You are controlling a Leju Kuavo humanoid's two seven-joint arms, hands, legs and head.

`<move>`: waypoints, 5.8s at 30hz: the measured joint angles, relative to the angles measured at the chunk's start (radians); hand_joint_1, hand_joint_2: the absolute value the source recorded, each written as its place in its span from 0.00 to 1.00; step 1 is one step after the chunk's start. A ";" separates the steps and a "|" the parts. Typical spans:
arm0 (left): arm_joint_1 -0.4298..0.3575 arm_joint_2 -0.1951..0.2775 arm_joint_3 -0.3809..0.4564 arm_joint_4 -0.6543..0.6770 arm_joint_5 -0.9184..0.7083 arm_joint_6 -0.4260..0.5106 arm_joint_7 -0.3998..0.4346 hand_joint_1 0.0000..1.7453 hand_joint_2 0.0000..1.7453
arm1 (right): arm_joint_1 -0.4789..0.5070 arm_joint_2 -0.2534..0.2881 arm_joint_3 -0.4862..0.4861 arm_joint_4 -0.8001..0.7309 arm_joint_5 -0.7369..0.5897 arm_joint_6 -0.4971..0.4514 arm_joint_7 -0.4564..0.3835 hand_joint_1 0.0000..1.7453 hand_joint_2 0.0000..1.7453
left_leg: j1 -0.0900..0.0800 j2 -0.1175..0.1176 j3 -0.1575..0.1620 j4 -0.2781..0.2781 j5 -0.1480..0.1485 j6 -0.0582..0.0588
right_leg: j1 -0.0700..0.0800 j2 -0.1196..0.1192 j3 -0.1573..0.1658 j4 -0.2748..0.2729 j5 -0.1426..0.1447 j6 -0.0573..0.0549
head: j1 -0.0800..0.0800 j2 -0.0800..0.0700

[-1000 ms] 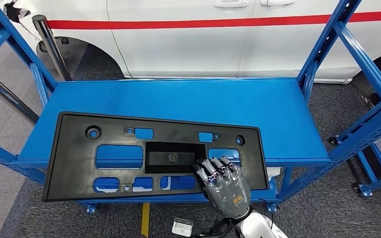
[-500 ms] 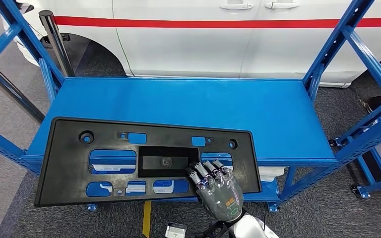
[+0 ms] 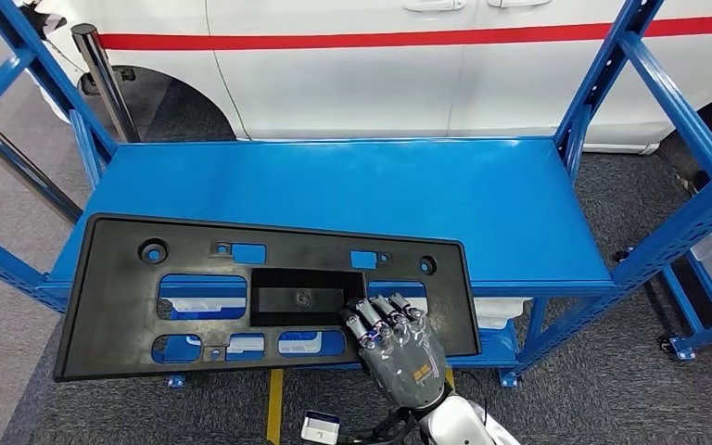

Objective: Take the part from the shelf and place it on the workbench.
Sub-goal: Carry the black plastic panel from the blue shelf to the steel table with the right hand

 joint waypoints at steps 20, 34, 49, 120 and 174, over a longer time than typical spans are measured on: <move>0.001 0.000 -0.001 0.000 0.000 0.010 -0.003 0.00 1.00 | -0.015 0.006 0.008 0.007 -0.004 -0.001 0.005 1.00 1.00 | -0.012 0.006 -0.012 -0.112 0.095 0.025 | 0.008 0.006 0.070 -0.007 -0.054 0.015 | 0.002 0.000; 0.005 0.001 0.000 0.000 0.007 0.014 -0.009 0.00 1.00 | 0.010 0.006 0.011 -0.024 -0.005 -0.001 -0.012 1.00 1.00 | -0.009 0.001 0.103 -0.135 0.003 0.014 | 0.005 0.000 -0.010 -0.004 0.017 0.011 | -0.002 0.000; 0.008 0.002 0.002 0.000 0.016 0.023 -0.012 0.00 1.00 | 0.040 0.006 0.018 -0.055 -0.010 -0.001 -0.048 1.00 1.00 | -0.007 0.012 -0.008 -0.099 0.074 0.029 | 0.001 0.005 0.073 0.014 -0.078 0.032 | -0.001 0.000; 0.025 0.008 0.056 0.000 0.049 0.034 -0.039 0.00 1.00 | 0.450 0.248 -0.490 -0.244 -0.426 -0.003 -0.541 1.00 1.00 | -0.002 0.016 -0.065 0.164 -0.115 -0.010 | 0.000 0.017 0.003 0.015 -0.025 -0.014 | -0.005 0.000; 0.027 -0.016 0.079 0.000 0.028 0.052 -0.014 0.00 1.00 | 0.671 0.359 -0.742 -0.521 -1.130 -0.010 -0.715 1.00 1.00 | -0.017 0.122 0.076 -0.122 0.003 0.017 | 0.012 -0.039 0.030 0.009 -0.055 0.002 | -0.001 0.000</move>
